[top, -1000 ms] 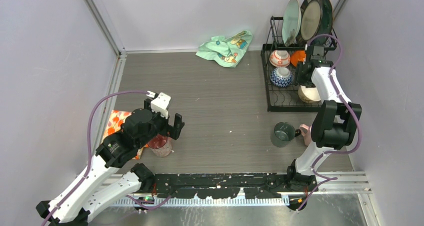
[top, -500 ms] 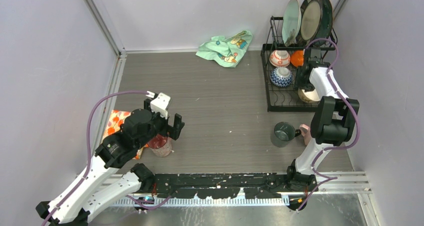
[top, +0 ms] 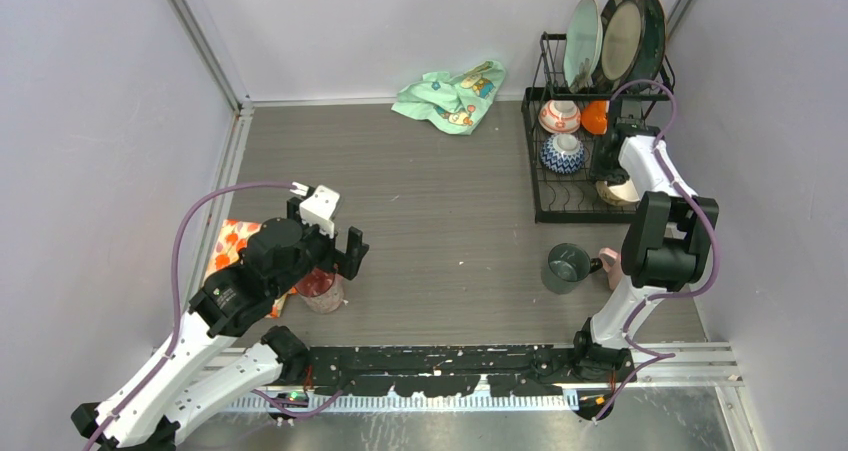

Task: Load the mixed dishes into the dish rack
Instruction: Pick up the bowl from the dish rack.

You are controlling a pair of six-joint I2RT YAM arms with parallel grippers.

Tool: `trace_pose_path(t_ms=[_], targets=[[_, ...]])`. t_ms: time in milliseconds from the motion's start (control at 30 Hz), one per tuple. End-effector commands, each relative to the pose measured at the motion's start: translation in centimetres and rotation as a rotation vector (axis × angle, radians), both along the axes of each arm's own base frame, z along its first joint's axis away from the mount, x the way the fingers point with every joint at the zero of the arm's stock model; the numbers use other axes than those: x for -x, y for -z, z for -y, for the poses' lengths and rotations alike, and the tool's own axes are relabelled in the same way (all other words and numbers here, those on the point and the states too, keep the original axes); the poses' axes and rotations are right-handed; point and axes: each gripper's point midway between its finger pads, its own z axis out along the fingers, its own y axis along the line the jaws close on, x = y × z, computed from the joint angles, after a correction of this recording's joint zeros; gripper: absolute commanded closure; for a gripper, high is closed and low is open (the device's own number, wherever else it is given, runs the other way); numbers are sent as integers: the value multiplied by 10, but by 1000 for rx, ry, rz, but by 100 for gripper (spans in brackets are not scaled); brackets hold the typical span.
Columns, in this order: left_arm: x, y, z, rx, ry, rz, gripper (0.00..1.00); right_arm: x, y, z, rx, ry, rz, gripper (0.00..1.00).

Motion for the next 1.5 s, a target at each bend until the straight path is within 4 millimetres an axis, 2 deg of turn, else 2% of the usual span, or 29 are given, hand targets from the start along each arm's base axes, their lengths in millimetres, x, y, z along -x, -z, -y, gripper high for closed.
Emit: trace_pose_path(t_ms=[0, 100, 200, 300, 400, 500, 700, 867, 1000, 1167, 1300, 1467], targets=[[-3, -12, 5, 29, 14, 41, 3, -6, -7, -5, -21, -11, 45, 64], [-3, -12, 5, 29, 12, 42, 3, -7, -4, -8, -39, -15, 51, 70], [-3, -12, 4, 27, 13, 42, 3, -9, -10, -14, -68, -24, 79, 81], [-3, -11, 4, 24, 11, 40, 3, -13, -22, -21, -101, -38, 136, 91], [-4, -10, 5, 22, 11, 38, 3, -16, -38, -27, -123, -52, 189, 95], [-4, -10, 4, 17, 6, 40, 3, -17, -46, -27, -122, -50, 213, 99], [-7, -7, 2, 4, -9, 36, 3, -21, -57, -46, -222, -73, 262, 99], [-9, -3, 2, -16, -17, 23, 3, -27, -76, -67, -332, -108, 364, 99], [-11, -3, -2, -29, -37, 27, 3, -30, -90, -84, -458, -132, 455, 99], [-12, -3, -5, -29, -52, 39, 3, -31, -103, -93, -635, -146, 577, 99], [-12, -2, 0, -30, -32, 26, 3, -31, -108, -84, -788, -153, 685, 99], [-13, -3, 1, -29, -29, 28, 3, -31, -91, -57, -993, -67, 757, 99]])
